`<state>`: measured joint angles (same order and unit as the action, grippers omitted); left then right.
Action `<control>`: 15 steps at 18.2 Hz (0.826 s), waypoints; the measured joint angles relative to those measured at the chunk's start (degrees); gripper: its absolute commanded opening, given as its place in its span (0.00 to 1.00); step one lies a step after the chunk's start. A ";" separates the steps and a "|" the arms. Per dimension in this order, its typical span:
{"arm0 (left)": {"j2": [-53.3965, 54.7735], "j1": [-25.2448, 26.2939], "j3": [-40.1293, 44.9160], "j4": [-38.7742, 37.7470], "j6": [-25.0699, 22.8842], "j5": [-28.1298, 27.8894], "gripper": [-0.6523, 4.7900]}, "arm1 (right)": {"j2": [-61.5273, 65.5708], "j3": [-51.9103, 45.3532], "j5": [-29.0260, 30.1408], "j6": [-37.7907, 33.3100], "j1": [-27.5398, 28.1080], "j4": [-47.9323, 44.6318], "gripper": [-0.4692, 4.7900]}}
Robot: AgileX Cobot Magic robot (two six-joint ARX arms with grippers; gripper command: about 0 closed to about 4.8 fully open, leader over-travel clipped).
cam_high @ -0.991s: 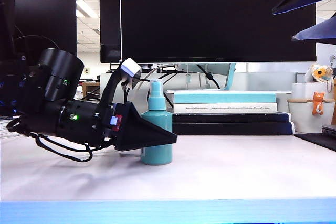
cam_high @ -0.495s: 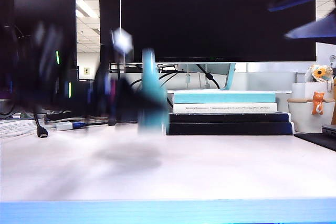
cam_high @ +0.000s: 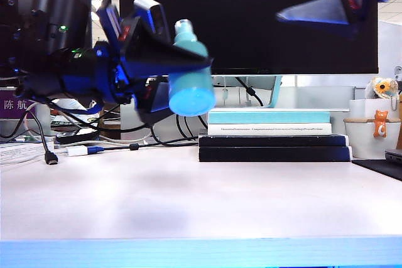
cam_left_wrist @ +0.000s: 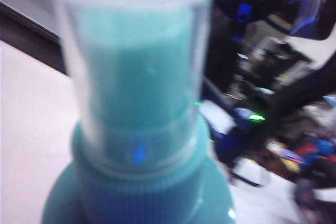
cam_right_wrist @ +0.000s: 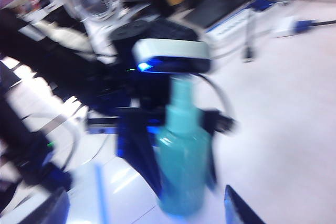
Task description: Pick up the sprayer with the left hand and remove the lid with the right hand then place it on the table.
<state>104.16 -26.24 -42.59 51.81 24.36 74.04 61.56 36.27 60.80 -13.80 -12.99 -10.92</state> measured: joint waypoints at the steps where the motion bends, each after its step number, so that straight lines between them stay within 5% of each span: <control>1: -0.02 -1.42 0.00 0.02 1.27 1.11 0.50 | 0.00 0.00 0.22 0.00 -1.86 -0.26 0.81; 5: -0.13 -12.76 0.00 4.55 3.54 3.26 0.50 | 0.00 0.00 0.50 -0.04 -5.01 -0.33 0.81; 8: -0.15 -13.75 0.00 6.82 3.56 -2.08 0.50 | -0.02 0.00 1.86 -1.66 -4.98 -0.31 0.81; 10: -0.17 -13.90 -0.11 9.27 4.26 -3.08 0.50 | 0.00 0.00 2.25 -2.56 -4.98 -0.33 0.73; 15: -0.26 -15.32 -4.59 9.11 6.19 -4.07 0.50 | 0.00 0.00 2.19 -2.84 -4.98 -0.33 0.72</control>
<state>103.90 -41.56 -47.18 60.93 30.55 69.98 61.56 36.27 62.98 -16.64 -17.98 -11.25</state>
